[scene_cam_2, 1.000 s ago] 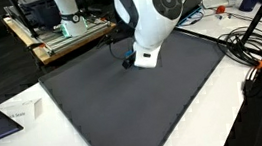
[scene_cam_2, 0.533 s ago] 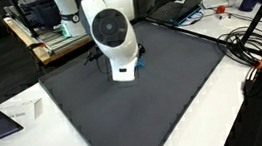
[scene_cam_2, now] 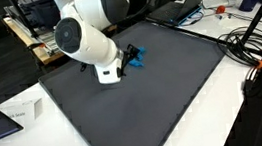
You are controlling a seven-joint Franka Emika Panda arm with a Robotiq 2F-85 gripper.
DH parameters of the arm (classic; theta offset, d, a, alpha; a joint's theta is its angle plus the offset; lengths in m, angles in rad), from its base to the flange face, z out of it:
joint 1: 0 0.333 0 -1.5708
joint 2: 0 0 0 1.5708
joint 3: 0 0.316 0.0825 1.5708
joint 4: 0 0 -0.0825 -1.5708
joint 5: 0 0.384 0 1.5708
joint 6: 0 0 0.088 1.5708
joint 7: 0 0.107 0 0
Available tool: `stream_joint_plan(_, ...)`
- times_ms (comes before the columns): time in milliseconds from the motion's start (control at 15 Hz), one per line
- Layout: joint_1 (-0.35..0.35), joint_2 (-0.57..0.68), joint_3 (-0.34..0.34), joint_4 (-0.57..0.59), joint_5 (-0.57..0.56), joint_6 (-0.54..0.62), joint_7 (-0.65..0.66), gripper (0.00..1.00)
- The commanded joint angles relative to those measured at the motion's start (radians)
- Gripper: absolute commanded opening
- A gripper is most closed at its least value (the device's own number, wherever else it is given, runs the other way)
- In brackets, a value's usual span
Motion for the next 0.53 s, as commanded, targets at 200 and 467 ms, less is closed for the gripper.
stream_joint_plan(200, -0.016, -0.164, 0.016, -0.305, 0.178, 0.247, -0.165, 1.0)
stream_joint_plan(467, -0.008, -0.246, -0.003, -0.441, 0.3, 0.301, -0.276, 1.0)
